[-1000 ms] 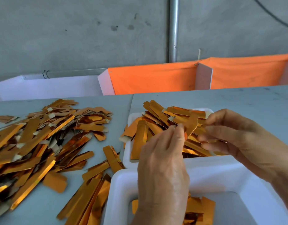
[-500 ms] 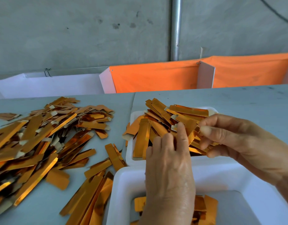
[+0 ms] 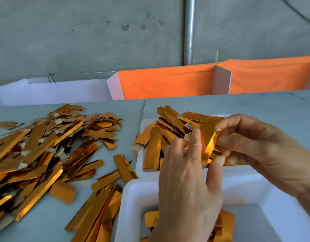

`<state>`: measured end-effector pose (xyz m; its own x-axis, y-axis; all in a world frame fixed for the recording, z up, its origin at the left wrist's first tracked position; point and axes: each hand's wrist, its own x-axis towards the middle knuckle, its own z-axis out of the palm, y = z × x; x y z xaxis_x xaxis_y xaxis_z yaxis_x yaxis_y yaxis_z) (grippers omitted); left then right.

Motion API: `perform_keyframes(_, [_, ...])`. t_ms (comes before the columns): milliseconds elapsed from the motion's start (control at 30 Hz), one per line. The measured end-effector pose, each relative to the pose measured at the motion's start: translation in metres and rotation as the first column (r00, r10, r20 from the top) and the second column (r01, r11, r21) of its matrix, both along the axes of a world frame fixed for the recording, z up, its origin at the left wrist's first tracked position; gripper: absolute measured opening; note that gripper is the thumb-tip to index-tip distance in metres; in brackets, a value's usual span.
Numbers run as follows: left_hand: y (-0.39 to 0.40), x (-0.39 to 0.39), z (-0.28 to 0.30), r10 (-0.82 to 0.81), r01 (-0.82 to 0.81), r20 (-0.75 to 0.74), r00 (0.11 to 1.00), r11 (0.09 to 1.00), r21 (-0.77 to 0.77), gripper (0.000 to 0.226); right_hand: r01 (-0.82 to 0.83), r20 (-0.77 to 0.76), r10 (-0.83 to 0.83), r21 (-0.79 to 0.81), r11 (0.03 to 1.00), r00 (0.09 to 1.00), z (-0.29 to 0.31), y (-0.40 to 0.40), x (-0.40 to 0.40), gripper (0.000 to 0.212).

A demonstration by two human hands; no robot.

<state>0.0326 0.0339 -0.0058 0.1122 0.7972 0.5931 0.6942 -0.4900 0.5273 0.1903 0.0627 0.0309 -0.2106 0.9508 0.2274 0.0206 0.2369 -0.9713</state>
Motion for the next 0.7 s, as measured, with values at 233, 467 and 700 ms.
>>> perform_keyframes(233, [0.003,0.001,-0.001,0.012,-0.016,-0.060,0.998,0.998,-0.060,0.074,0.011,0.047,-0.011,-0.003,1.000,0.999,-0.001,0.002,0.004,0.053])
perform_keyframes(467, [0.003,-0.001,0.009,0.084,-0.120,-0.233,0.969,0.982,-0.146,0.085,0.012,0.081,-0.010,-0.027,1.000,0.997,-0.002,0.002,0.002,0.058])
perform_keyframes(700, [0.004,0.001,0.006,0.066,-0.075,-0.176,0.982,0.996,-0.042,0.082,0.062,0.042,-0.060,-0.057,0.996,0.997,-0.003,0.001,-0.004,0.020])
